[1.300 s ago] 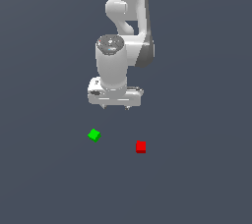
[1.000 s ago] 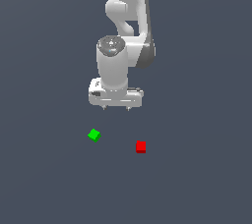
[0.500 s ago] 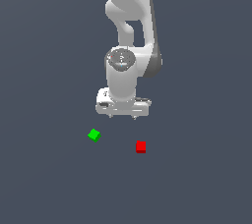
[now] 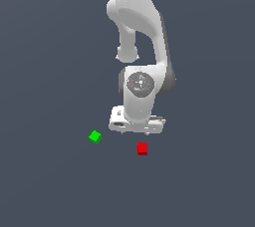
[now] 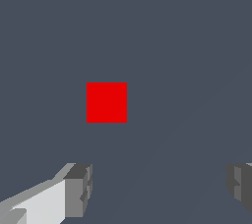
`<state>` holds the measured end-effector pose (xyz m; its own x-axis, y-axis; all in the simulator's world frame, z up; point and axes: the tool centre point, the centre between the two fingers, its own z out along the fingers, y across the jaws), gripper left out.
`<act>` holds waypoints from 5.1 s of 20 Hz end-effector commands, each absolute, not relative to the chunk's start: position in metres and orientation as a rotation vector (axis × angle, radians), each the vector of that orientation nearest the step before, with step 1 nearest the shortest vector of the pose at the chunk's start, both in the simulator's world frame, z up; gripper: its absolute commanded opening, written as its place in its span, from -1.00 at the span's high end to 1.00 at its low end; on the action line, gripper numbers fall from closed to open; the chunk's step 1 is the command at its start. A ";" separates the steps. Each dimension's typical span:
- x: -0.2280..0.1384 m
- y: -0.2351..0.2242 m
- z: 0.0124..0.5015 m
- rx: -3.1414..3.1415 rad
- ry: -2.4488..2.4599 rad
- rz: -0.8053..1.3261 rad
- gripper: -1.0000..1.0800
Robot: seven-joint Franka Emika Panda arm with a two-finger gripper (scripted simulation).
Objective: Stack the red cube on top of the green cube.
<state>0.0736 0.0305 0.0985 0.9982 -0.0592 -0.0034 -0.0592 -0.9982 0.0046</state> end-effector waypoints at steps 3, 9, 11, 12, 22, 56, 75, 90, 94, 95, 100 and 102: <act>0.093 0.047 0.085 3.138 -0.096 -0.003 -0.92; 0.108 0.060 0.075 3.139 -0.098 -0.001 -0.92; 0.112 0.063 0.073 3.140 -0.098 -0.001 -0.92; 0.113 0.064 0.072 3.140 -0.098 -0.001 -0.92; 0.118 0.067 0.070 3.140 -0.098 0.000 -0.92; 0.117 0.067 0.024 3.140 -0.098 0.000 1.00; 0.117 0.067 0.120 3.140 -0.098 0.000 1.00; 0.106 0.028 0.109 3.140 -0.098 0.001 1.00; 0.096 -0.011 0.098 3.140 -0.099 0.001 1.00; 0.093 -0.022 0.095 3.140 -0.099 0.001 1.00; 0.079 -0.075 0.081 3.140 -0.099 0.001 1.00; 0.074 -0.095 0.075 3.140 -0.099 0.001 1.00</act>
<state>0.0784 -0.0795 0.0790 0.9980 -0.0635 -0.0003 -0.0635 -0.9980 0.0000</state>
